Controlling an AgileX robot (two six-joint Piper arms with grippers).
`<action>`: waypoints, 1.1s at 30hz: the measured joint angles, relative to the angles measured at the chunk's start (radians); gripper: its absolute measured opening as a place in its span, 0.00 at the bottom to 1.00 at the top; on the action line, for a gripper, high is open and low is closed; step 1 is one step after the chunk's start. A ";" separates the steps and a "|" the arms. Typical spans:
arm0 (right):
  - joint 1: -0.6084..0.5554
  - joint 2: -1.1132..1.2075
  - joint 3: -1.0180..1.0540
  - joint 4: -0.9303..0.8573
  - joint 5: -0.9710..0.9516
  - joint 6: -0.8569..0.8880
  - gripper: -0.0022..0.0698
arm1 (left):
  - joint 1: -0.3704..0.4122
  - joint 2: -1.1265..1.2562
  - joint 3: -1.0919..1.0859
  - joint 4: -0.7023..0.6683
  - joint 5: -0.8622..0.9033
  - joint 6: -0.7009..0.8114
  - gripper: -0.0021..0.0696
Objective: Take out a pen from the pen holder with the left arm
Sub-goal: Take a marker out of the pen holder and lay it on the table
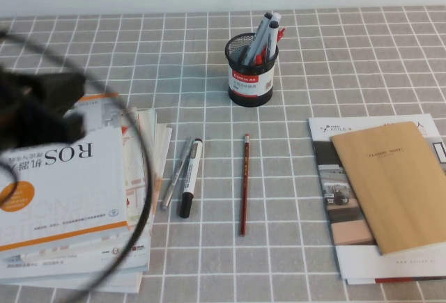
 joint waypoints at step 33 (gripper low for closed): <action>0.000 0.000 0.000 0.000 0.000 0.000 0.01 | 0.000 -0.502 0.293 0.113 0.518 -0.098 0.03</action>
